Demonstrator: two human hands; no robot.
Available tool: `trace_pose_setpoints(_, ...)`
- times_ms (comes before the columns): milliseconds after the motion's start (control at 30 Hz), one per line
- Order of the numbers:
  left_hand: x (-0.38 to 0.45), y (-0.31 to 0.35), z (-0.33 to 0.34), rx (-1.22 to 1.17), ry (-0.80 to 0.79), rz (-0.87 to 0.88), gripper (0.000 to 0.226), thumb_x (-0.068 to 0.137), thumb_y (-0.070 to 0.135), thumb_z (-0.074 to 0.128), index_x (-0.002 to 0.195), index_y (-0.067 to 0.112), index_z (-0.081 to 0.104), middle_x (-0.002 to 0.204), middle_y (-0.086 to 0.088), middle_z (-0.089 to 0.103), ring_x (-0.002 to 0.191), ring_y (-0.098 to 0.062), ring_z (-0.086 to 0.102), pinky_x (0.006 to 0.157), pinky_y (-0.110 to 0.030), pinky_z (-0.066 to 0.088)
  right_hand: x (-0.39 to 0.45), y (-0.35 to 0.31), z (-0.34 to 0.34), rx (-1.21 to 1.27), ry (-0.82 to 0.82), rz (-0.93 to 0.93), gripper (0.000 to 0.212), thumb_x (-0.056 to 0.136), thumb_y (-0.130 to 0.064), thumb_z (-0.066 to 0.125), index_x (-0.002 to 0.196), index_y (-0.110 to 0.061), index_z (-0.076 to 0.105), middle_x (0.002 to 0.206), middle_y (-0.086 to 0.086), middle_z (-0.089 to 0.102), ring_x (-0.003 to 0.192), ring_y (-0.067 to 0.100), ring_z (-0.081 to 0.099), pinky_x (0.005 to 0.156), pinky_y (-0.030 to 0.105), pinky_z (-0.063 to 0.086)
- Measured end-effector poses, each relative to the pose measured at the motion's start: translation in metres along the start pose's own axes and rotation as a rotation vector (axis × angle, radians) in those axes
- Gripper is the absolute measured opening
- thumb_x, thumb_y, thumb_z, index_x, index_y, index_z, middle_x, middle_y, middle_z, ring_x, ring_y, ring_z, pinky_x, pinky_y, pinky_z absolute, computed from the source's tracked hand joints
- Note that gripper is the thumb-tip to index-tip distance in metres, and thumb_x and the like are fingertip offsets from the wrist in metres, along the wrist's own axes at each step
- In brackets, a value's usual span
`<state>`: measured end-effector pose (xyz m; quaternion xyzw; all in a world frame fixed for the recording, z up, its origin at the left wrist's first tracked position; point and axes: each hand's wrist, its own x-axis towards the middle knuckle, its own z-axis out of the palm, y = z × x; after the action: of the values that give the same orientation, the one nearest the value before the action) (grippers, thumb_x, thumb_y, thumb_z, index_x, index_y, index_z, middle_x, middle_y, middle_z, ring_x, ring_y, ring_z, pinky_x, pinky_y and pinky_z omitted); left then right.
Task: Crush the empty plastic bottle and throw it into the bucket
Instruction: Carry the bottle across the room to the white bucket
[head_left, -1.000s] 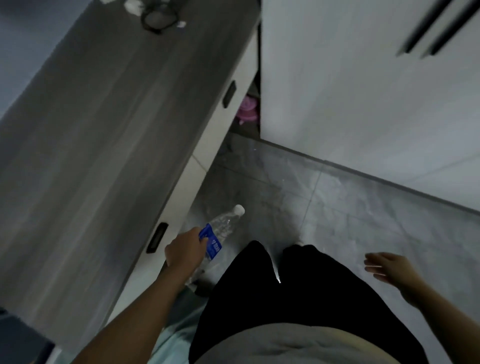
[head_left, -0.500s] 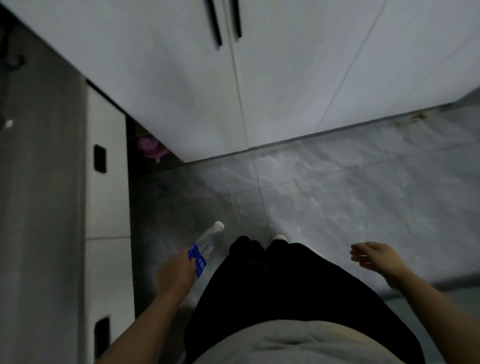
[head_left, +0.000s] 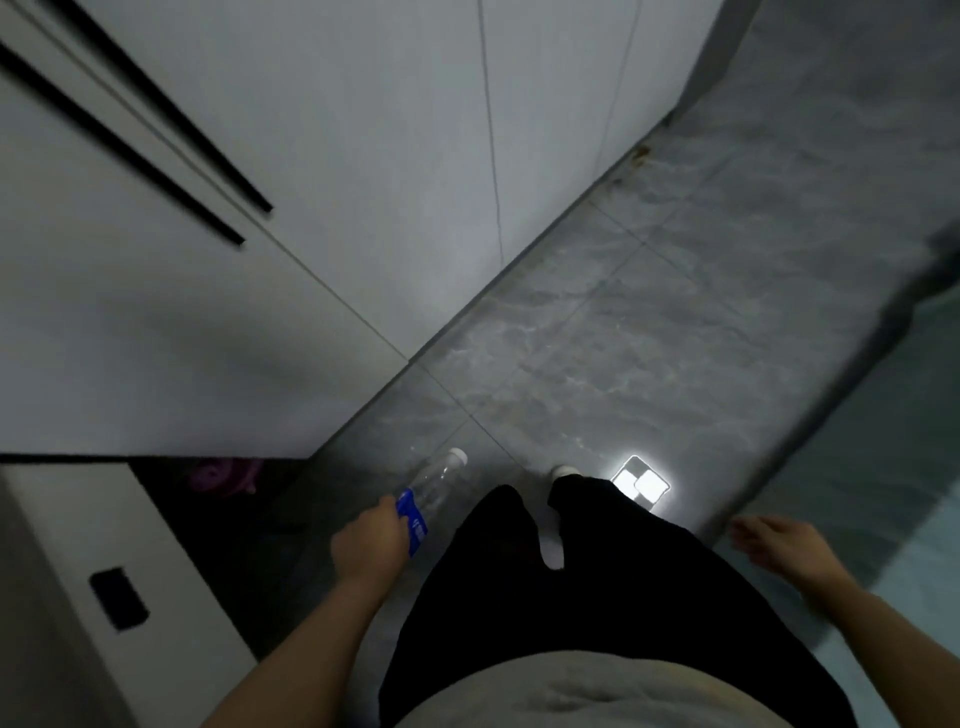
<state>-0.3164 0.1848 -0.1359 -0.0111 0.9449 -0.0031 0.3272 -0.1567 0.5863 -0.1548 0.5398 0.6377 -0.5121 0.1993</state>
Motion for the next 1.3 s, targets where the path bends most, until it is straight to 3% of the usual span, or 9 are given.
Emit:
trace_pose_setpoints(167, 0.031, 0.039, -0.027, 0.106, 0.003, 0.124, 0.023, 0.093, 0.03, 0.038, 0.099, 0.012, 0.052, 0.102, -0.012, 0.068, 0.091, -0.03, 0.065, 0.074, -0.034, 0.047, -0.015, 0.05, -0.01, 0.183, 0.103, 0.153, 0.025, 0.091, -0.008, 0.045, 0.101, 0.009, 0.06, 0.076, 0.011, 0.064, 0.041, -0.008, 0.059, 0.04, 0.006, 0.043)
trace_pose_setpoints(300, 0.053, 0.087, -0.044, 0.141, 0.018, 0.234, 0.02, 0.092, 0.026, 0.042, 0.095, 0.01, 0.053, 0.1, -0.014, 0.067, 0.09, -0.031, 0.064, 0.071, -0.033, 0.046, -0.013, 0.075, -0.025, 0.27, 0.141, 0.244, 0.026, 0.092, -0.008, 0.046, 0.102, 0.011, 0.059, 0.041, -0.009, 0.065, 0.038, -0.004, 0.058, 0.037, 0.007, 0.043)
trace_pose_setpoints(533, 0.074, 0.18, -0.069, 0.158, -0.008, 0.335, 0.02, 0.092, 0.025, 0.041, 0.096, 0.009, 0.052, 0.1, -0.016, 0.066, 0.089, -0.033, 0.062, 0.08, -0.039, 0.052, 0.021, 0.062, -0.068, 0.427, 0.176, 0.245, 0.029, 0.091, -0.008, 0.046, 0.101, 0.016, 0.059, 0.033, -0.01, 0.061, 0.035, -0.003, 0.057, 0.036, 0.008, 0.042)
trace_pose_setpoints(667, 0.084, 0.219, -0.083, 0.196, 0.018, 0.321, 0.023, 0.093, 0.027, 0.041, 0.099, 0.009, 0.054, 0.101, -0.014, 0.066, 0.089, -0.03, 0.063, 0.077, -0.036, 0.05, 0.048, 0.027, -0.095, 0.474, 0.204, 0.178, 0.029, 0.091, -0.006, 0.044, 0.103, 0.017, 0.057, 0.066, 0.007, 0.062, 0.036, -0.004, 0.056, 0.035, 0.005, 0.039)
trace_pose_setpoints(767, 0.098, 0.247, -0.094, 0.207, 0.026, 0.326, 0.024, 0.093, 0.027, 0.042, 0.102, 0.009, 0.055, 0.104, -0.015, 0.066, 0.091, -0.03, 0.062, 0.07, -0.031, 0.042, 0.071, 0.005, -0.114, 0.522, 0.219, 0.146, 0.029, 0.092, -0.004, 0.042, 0.105, 0.017, 0.056, 0.098, 0.03, 0.063, 0.052, 0.014, 0.059, 0.038, 0.004, 0.041)
trace_pose_setpoints(833, 0.111, 0.27, -0.103, 0.209, 0.033, 0.351, 0.024, 0.093, 0.027, 0.043, 0.102, 0.008, 0.055, 0.104, -0.015, 0.067, 0.091, -0.03, 0.063, 0.069, -0.03, 0.04, 0.086, -0.008, -0.126, 0.558, 0.228, 0.148, 0.029, 0.092, -0.004, 0.041, 0.106, 0.015, 0.056, 0.108, 0.032, 0.06, 0.056, 0.011, 0.058, 0.041, 0.004, 0.042)
trace_pose_setpoints(1067, 0.18, 0.37, -0.146, 0.266, 0.017, 0.442, 0.022, 0.092, 0.029, 0.041, 0.098, 0.011, 0.053, 0.1, -0.013, 0.067, 0.087, -0.029, 0.063, 0.066, -0.031, 0.041, 0.134, -0.043, -0.163, 0.564, 0.253, 0.276, 0.029, 0.092, -0.002, 0.041, 0.102, 0.019, 0.056, 0.076, 0.016, 0.062, 0.034, -0.004, 0.055, 0.037, 0.007, 0.041)
trace_pose_setpoints(1200, 0.212, 0.441, -0.177, 0.317, -0.006, 0.53, 0.023, 0.092, 0.03, 0.039, 0.097, 0.012, 0.052, 0.1, -0.011, 0.067, 0.087, -0.028, 0.063, 0.067, -0.031, 0.044, 0.149, -0.063, -0.181, 0.597, 0.292, 0.327, 0.027, 0.092, -0.006, 0.041, 0.098, 0.013, 0.06, 0.082, 0.015, 0.062, 0.038, -0.003, 0.058, 0.045, 0.018, 0.046)
trace_pose_setpoints(1300, 0.232, 0.502, -0.198, 0.35, -0.02, 0.582, 0.025, 0.093, 0.029, 0.04, 0.1, 0.009, 0.053, 0.104, -0.016, 0.067, 0.094, -0.032, 0.063, 0.078, -0.036, 0.049, 0.157, -0.074, -0.196, 0.635, 0.322, 0.362, 0.027, 0.093, -0.008, 0.042, 0.1, 0.01, 0.06, 0.081, 0.011, 0.062, 0.054, 0.014, 0.06, 0.044, 0.016, 0.046)
